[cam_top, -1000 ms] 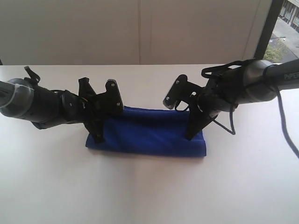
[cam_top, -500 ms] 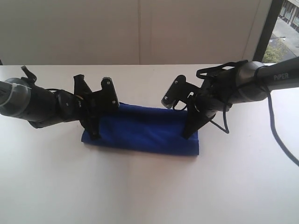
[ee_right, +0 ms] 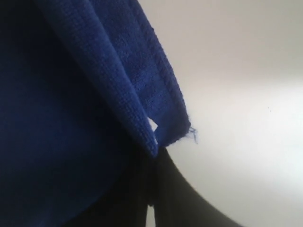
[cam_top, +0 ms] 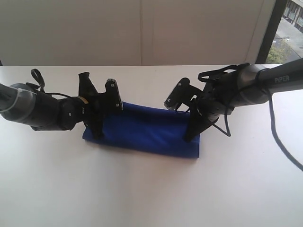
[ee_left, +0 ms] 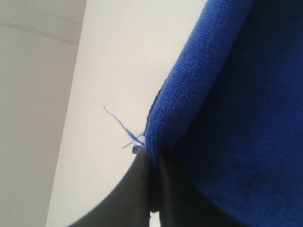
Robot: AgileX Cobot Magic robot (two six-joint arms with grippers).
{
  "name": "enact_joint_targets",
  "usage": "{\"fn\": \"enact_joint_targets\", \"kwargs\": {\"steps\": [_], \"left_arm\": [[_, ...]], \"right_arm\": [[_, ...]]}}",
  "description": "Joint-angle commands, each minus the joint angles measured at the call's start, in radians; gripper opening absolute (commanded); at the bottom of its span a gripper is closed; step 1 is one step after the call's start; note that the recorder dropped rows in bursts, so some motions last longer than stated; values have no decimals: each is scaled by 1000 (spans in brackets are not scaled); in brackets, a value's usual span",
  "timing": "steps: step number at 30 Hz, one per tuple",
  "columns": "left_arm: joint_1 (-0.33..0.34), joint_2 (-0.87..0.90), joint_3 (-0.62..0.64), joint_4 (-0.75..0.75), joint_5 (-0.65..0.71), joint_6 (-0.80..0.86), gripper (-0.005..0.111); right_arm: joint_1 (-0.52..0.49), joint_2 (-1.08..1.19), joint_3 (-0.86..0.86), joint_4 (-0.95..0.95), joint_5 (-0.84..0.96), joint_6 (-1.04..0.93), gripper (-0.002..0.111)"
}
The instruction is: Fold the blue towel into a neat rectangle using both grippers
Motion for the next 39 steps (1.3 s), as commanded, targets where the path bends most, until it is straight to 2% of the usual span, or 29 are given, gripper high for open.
{"fn": "enact_joint_targets", "kwargs": {"steps": [1, 8, 12, 15, 18, 21, 23, 25, 28, 39], "left_arm": [[6, 51, -16, 20, -37, -28, 0], [6, 95, -59, 13, -34, -46, 0], [20, 97, -59, -3, 23, -44, 1], [43, 97, -59, -6, 70, -39, 21], [47, 97, -59, -6, 70, -17, 44], [47, 97, -61, -6, 51, -12, 65], [47, 97, -61, -14, 19, -12, 75], [47, 97, -61, -28, -14, -10, 78], [47, 93, -61, -40, -66, -2, 79], [41, -8, -61, -45, -16, 9, 79]], "right_arm": [[-7, 13, -1, -6, 13, 11, 0], [-7, 45, -1, -6, 13, 11, 0], [-7, 47, -1, -19, 13, 11, 3], [-7, 47, -1, -64, 20, 11, 26], [-7, 47, -1, -74, 20, 11, 58], [-7, 47, -1, -88, 30, 11, 74], [-7, 47, -1, -93, 53, 11, 74], [-7, 47, -1, -96, 79, 11, 74], [-7, 36, -1, -96, 116, 11, 74], [-7, -90, -1, -70, 93, 37, 74]]}}
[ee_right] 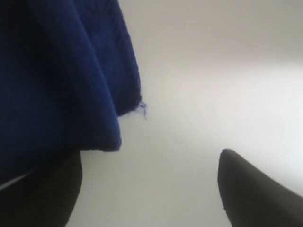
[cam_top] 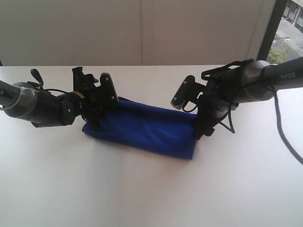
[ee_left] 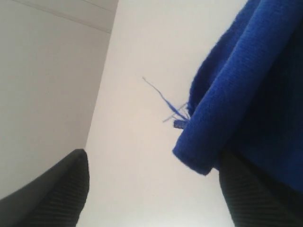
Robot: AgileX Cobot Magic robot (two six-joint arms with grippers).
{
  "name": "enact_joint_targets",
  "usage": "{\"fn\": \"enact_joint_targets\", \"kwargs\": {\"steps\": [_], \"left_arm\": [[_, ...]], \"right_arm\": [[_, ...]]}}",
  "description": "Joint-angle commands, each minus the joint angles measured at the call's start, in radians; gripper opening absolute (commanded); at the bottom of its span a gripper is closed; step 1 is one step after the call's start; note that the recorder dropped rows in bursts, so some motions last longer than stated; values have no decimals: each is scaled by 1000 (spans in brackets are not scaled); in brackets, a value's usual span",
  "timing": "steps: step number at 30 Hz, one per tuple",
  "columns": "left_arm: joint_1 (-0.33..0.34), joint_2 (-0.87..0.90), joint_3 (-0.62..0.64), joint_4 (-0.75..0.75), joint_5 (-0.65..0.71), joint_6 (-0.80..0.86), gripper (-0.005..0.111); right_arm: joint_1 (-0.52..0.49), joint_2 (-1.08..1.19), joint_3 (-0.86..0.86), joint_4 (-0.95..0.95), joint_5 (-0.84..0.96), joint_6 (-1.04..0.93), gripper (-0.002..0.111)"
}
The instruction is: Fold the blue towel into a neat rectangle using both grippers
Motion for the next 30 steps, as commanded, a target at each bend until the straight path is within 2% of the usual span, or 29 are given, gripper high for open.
{"fn": "enact_joint_targets", "kwargs": {"steps": [1, 8, 12, 15, 17, 19, 20, 22, 25, 28, 30], "left_arm": [[1, -61, 5, -15, 57, -1, 79], [1, -91, 5, -15, 90, -5, 78], [1, -103, 5, -35, 169, -5, 78], [1, -142, 5, -118, 180, 1, 78], [1, -181, 5, -209, 182, 1, 78], [1, -229, 5, -334, 231, 1, 76], [1, -253, 5, -395, 280, 3, 71], [8, -286, 5, -453, 415, 28, 52], [13, -294, 3, -448, 622, 55, -1], [13, -267, 3, -447, 699, 63, 0], [13, -232, 3, -452, 705, 63, 0]], "right_arm": [[-1, -72, 2, 23, -8, 14, 74], [-1, -133, 2, 23, -7, 21, 74], [-1, -135, 2, 57, 24, 25, 74], [-1, -150, 2, 173, 37, 7, 69], [-1, -168, 2, 273, 33, -80, 63], [-1, -197, 2, 456, 24, -260, 53], [-1, -209, 2, 562, 24, -344, 48], [-1, -235, 2, 791, 24, -555, 32], [-1, -237, -20, 1080, 109, -850, 3], [-1, -189, -64, 1232, 201, -982, 0], [-1, -144, -83, 1240, 196, -985, 0]]}}
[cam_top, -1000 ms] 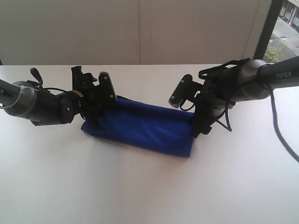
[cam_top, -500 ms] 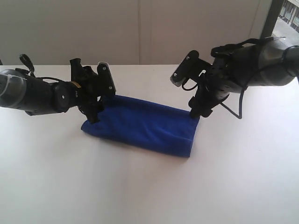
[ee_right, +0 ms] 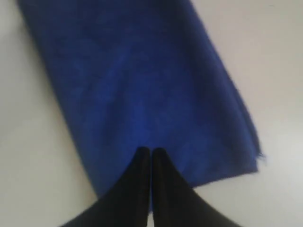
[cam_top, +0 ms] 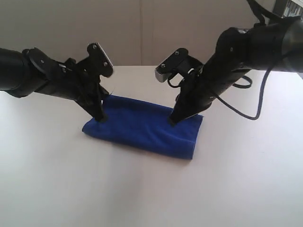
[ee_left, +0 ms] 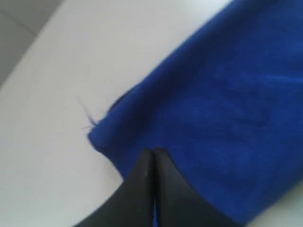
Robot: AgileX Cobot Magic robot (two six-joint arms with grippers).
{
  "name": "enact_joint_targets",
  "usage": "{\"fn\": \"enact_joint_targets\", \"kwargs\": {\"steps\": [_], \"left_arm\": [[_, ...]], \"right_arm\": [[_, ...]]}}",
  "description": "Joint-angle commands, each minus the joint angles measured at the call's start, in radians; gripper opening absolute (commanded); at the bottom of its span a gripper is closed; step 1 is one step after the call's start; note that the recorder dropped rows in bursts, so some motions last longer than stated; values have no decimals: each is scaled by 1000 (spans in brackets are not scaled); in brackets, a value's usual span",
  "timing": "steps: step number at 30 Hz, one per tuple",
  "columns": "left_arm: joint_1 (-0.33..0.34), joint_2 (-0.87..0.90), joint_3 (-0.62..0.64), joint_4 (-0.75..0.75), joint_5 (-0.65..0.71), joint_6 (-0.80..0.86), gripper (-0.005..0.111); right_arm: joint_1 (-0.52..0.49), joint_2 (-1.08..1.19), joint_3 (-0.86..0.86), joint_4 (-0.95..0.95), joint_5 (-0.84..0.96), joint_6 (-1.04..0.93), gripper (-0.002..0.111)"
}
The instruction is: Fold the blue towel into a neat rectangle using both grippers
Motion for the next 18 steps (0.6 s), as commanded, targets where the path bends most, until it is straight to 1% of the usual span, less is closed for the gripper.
{"fn": "enact_joint_targets", "kwargs": {"steps": [1, 4, 11, 14, 18], "left_arm": [[2, 61, 1, -28, 75, 6, 0], [2, 117, -21, -28, 87, 6, 0], [2, 205, -104, -28, 179, 6, 0], [2, 215, -107, -19, 197, 6, 0], [2, 221, -107, 3, 271, 6, 0]], "right_arm": [[-1, 90, -47, 113, 36, -108, 0], [-1, 160, -71, 121, 38, -106, 0], [-1, 247, -78, 127, 77, -106, 0], [-1, 259, -78, 91, 106, -106, 0], [-1, 264, -78, 6, 157, -106, 0]]}}
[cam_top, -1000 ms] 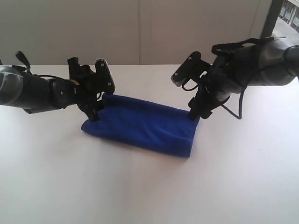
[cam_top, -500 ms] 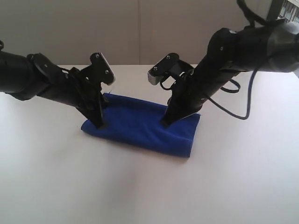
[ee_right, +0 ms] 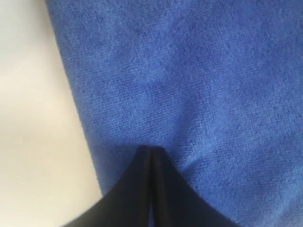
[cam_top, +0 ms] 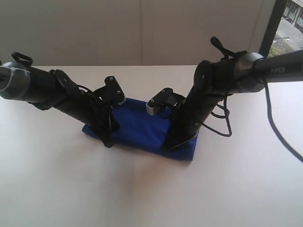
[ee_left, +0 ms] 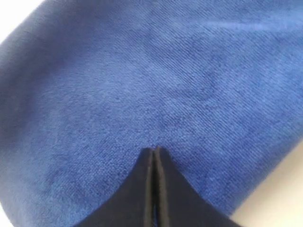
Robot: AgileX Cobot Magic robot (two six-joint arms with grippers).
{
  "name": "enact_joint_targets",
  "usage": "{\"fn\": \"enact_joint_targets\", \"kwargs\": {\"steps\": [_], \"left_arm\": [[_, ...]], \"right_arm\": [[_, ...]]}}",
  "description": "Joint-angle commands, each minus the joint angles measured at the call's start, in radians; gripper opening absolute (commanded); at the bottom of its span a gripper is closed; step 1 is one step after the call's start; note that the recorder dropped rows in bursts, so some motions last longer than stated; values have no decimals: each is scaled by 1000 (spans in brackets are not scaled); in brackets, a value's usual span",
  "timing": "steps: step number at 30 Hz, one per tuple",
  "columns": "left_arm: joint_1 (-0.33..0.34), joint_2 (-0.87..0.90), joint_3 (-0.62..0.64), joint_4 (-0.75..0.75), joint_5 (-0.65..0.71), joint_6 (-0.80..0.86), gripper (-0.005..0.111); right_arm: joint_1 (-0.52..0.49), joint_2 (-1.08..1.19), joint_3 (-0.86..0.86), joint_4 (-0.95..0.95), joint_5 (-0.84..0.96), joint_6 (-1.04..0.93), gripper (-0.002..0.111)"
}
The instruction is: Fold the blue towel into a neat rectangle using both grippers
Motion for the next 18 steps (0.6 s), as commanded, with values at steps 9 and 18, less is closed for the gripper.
{"fn": "enact_joint_targets", "kwargs": {"steps": [9, 18], "left_arm": [[2, 3, -2, 119, 261, -104, 0], [2, -19, -2, 134, 451, -189, 0]], "right_arm": [[-1, 6, -3, -172, 202, 10, 0], [-1, 6, -3, -282, 294, 2, 0]]}}
